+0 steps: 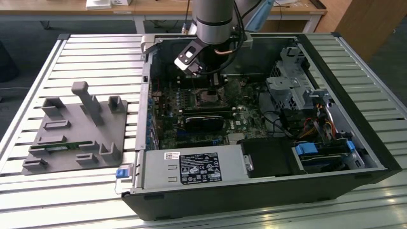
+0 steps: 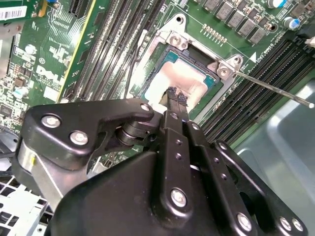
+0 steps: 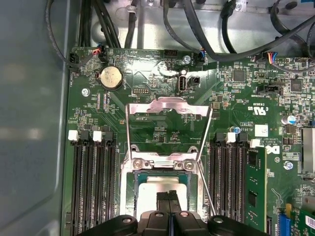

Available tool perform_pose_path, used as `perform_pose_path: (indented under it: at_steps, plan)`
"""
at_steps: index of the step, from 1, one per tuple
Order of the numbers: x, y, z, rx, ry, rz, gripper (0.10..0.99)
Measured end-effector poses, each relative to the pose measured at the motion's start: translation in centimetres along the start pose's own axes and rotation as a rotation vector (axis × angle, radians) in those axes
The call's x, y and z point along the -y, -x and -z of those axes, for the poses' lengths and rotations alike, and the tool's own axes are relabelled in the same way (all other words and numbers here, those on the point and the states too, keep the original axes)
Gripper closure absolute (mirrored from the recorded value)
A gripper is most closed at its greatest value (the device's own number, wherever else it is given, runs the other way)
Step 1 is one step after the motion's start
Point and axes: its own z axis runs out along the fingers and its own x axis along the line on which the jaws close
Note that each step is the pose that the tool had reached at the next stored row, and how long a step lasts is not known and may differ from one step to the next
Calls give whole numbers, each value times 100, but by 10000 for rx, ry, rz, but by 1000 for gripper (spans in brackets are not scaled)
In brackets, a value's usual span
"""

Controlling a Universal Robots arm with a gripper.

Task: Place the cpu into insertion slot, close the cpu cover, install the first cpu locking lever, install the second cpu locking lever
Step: 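Close the cpu cover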

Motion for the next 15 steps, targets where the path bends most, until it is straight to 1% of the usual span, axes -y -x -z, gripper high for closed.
perform_pose_path:
  at_steps: [4, 8, 12, 15]
  plan:
    - [-3, 2, 51, 0, 0, 0, 969]
    - [-7, 4, 125, 0, 0, 0, 969]
    - [-13, 7, 221, -1, 0, 0, 969]
    - [-18, 10, 309, -1, -1, 0, 969]
